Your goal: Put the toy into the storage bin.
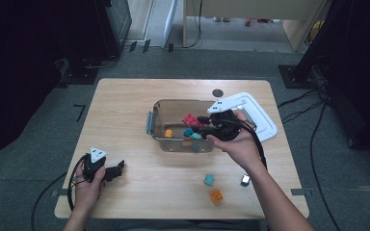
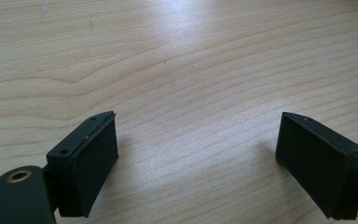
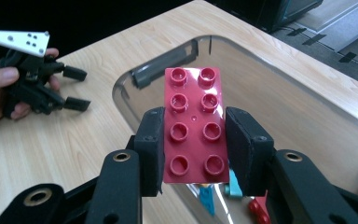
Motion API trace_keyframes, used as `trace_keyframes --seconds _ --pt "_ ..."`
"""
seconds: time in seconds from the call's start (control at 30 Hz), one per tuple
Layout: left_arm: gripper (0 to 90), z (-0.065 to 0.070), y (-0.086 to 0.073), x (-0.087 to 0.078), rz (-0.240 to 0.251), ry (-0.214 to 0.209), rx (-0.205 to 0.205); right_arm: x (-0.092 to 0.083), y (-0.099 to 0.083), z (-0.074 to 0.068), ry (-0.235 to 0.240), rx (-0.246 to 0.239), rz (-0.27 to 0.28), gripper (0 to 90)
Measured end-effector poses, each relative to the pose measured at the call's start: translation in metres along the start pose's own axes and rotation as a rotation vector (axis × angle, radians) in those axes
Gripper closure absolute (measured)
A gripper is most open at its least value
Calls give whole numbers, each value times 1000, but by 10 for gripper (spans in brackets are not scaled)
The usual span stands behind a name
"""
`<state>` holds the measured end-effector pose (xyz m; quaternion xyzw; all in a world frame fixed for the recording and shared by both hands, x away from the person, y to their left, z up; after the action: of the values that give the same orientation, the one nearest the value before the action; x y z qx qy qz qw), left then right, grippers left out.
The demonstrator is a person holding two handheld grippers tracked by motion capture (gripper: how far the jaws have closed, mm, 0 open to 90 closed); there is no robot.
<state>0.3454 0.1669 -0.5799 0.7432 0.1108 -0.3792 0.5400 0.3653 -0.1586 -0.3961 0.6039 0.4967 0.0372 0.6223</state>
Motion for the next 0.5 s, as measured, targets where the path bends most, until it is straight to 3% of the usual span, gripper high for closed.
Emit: trace_keyframes --seconds 0.23,0.5 --pt "128 0 0 0 2 1 -1 25 13 0 5 11 -12 603" --pt "128 0 0 0 2 1 -1 51 18 5 7 56 -33 603"
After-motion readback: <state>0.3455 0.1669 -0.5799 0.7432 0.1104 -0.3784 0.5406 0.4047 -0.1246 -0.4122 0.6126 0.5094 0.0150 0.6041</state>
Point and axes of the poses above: each handheld gripper's, and its own axes: x roughly forward along the jaws, y roughly out of its top, z roughly to its right, the point moved 9 cm from there along x, roughly forward along the jaws, and after that the axes turned 10 degrees about x, right-handed, at the moved point
